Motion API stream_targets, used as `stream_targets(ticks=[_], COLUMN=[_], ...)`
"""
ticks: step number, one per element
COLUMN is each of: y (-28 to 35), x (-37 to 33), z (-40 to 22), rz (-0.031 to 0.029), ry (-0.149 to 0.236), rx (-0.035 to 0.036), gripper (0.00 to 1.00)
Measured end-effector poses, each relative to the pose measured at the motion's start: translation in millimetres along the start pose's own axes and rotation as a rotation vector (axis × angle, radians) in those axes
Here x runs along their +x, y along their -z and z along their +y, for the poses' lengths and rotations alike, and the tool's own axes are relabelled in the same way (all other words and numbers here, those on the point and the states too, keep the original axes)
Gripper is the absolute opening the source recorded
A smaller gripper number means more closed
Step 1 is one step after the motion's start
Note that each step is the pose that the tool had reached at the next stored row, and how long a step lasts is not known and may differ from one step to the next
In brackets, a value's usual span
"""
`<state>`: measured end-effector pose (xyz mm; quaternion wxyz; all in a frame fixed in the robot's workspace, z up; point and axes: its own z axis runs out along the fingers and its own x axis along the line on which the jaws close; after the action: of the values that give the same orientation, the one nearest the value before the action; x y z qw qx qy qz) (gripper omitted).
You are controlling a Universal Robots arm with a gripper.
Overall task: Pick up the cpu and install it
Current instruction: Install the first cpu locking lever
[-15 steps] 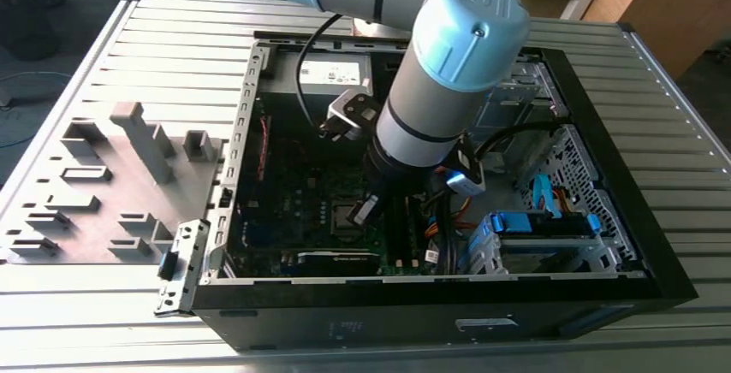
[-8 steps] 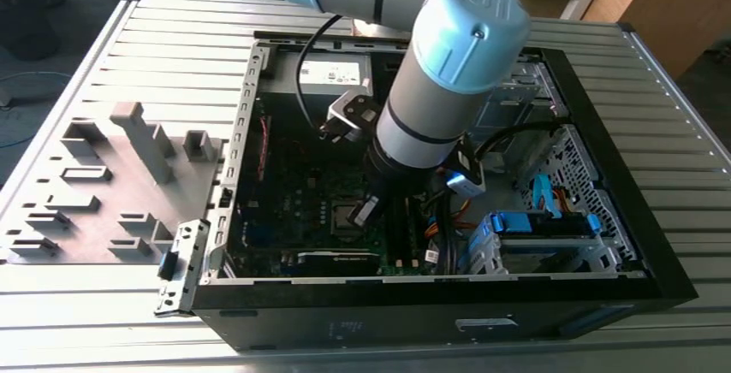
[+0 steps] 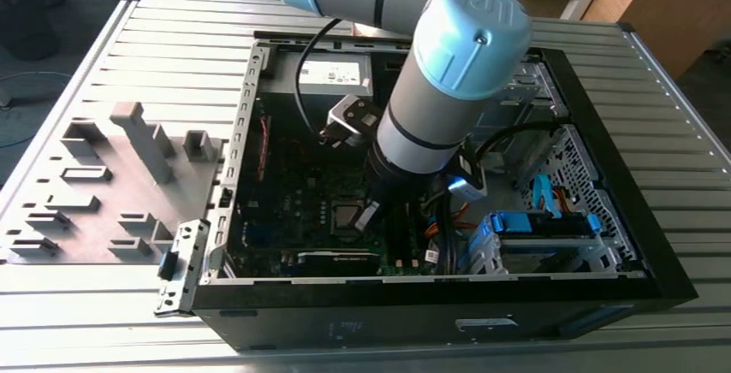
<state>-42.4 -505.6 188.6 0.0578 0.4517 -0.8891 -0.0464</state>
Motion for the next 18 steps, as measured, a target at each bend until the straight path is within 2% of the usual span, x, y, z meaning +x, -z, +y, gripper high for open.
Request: stream_targets(ticks=[18], y=[-1.7], x=[-0.8], z=[-1.9], rz=[-0.0004], ry=[0.007], rx=[0.0024], gripper=[0.11])
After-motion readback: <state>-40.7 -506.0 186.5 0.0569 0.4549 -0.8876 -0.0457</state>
